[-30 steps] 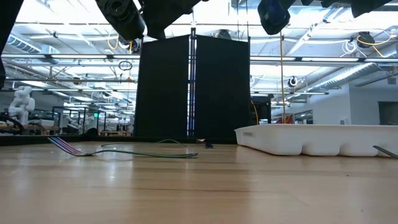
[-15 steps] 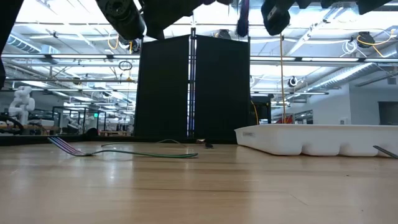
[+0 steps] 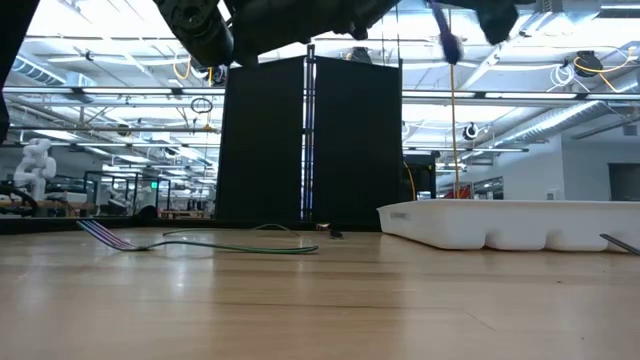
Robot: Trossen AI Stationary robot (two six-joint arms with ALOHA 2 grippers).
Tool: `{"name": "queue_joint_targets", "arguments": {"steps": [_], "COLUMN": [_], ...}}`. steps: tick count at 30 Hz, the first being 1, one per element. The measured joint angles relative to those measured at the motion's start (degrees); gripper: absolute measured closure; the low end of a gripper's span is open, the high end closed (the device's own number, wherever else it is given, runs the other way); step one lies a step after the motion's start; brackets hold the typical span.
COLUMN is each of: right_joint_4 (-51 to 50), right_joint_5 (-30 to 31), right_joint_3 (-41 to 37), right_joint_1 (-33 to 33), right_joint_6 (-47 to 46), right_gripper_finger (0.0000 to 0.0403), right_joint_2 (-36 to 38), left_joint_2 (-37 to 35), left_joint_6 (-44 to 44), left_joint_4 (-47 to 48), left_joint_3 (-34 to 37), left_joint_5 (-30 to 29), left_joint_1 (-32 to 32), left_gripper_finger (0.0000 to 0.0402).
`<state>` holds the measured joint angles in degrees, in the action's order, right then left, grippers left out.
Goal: Sort silverware
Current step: Put the blue fork into the utensil organizer
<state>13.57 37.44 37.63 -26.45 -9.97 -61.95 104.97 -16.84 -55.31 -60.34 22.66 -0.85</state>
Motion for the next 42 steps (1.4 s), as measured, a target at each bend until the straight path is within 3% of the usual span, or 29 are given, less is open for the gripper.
{"name": "queue_joint_targets", "arguments": {"steps": [15,27,32,38,42], "right_joint_4": [-10.9,-15.7,-15.8,-14.9,-14.5], "right_joint_5": [17.7,17.5,8.7,-6.5,-14.4], "right_joint_3": [0.0,-0.1,-0.1,-0.1,-0.1], "right_joint_1": [-7.9,-10.6,-11.2,-11.2,-10.9], "right_joint_6": [-2.9,-2.8,-2.7,-2.9,-4.5], "right_gripper_finger": [0.0402,0.0402,0.0403,0.0403,0.0403], "right_joint_2": [6.6,11.2,12.9,13.4,12.9], "left_joint_2": [-1.5,-1.6,-1.7,-1.7,-1.7], "left_joint_6": [1.6,5.6,4.3,2.9,1.1], "left_joint_4": [13.1,25.0,23.5,21.2,18.8], "left_joint_3": [0.0,0.0,0.0,0.0,0.0], "left_joint_5": [-6.9,-5.7,0.6,11.8,13.3], "left_joint_1": [2.3,2.6,2.6,2.2,1.3], "left_gripper_finger": [0.0267,0.0267,0.0267,0.0267,0.0267]}}
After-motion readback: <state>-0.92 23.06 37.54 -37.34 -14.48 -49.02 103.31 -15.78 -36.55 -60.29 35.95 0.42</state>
